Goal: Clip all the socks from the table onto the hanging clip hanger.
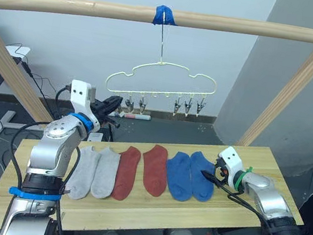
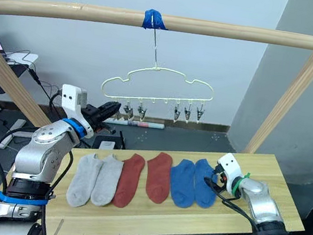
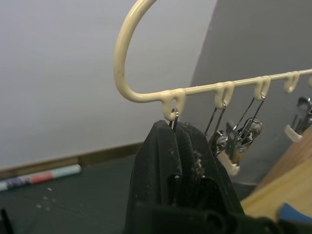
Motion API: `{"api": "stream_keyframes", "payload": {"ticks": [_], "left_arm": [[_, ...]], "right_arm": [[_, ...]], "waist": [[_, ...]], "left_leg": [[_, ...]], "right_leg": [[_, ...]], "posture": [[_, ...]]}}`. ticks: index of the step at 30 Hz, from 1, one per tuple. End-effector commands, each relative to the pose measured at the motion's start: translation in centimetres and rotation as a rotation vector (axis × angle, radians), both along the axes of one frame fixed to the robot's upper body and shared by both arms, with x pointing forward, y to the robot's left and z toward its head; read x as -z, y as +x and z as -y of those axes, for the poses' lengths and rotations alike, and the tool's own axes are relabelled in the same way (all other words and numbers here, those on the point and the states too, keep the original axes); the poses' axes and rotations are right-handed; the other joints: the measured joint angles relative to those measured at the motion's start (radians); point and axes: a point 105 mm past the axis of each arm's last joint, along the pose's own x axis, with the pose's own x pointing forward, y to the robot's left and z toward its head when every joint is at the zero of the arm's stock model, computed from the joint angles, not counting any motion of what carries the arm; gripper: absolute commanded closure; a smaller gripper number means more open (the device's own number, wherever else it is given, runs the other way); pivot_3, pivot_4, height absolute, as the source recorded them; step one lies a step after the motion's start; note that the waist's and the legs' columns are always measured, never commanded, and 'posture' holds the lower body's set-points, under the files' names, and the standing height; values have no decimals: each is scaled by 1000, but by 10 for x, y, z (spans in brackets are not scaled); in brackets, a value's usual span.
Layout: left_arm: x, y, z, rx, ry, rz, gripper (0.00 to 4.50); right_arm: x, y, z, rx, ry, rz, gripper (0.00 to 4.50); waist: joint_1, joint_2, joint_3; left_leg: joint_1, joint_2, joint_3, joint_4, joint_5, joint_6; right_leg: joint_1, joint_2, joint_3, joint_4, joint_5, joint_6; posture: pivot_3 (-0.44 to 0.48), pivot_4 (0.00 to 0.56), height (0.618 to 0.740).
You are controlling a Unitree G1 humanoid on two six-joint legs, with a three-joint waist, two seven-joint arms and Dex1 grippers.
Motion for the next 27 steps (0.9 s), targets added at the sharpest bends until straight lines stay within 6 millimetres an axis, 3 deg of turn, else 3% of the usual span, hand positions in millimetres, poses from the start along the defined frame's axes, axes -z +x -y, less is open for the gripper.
{"api": "stream_keyframes", "payload": {"ticks": [1, 5, 11, 14, 22, 25, 27], "left_arm": [[-10, -7, 3, 35, -85, -32, 4485], [-7, -11, 2, 48, -83, -73, 4485], [-9, -15, 3, 62, -84, -80, 4485], [-9, -17, 3, 59, -87, -83, 4500], [-7, -18, 0, 41, -97, -98, 4500], [-8, -18, 1, 46, -167, -125, 4500], [-9, -20, 3, 62, -205, -145, 4500]], "right_arm": [[-4, 15, -5, -15, 9, 55, 0], [10, 30, -15, -16, -27, 58, 0], [26, 27, -9, -17, -56, -5, 0], [33, 23, -6, -33, -80, -36, 573], [38, 17, 0, -67, -122, -28, 3345], [27, 16, 5, -98, -98, 20, 4440], [17, 16, 5, -121, -85, 56, 4440]], "waist": [[2, 0, 1], [0, -1, 4], [16, 0, 6], [20, 0, 6], [23, 0, 7], [23, 0, 7], [26, -1, 10]], "left_leg": [[0, 0, 0, 0, 0, 0], [0, 0, 0, 0, 0, 0], [0, 0, 0, -1, 0, 0], [0, 0, 0, -1, 0, 0], [12, 0, 0, -1, 0, 0], [13, 0, 0, -1, 0, 0], [13, 0, -1, -1, 0, 0]], "right_leg": [[0, 0, 0, 0, 0, 0], [0, 0, 0, -1, 0, 0], [0, 0, 0, -1, 0, 0], [0, 0, 0, -1, 0, 0], [14, 0, 0, -3, -1, -1], [15, 0, 0, -4, -2, -3], [15, 0, 0, -4, -2, -2]], "posture": [[-166, 137, 740], [-145, 140, 740], [-133, 141, 740], [-127, 142, 740], [-114, 145, 740], [-105, 149, 740], [-102, 151, 740]]}}
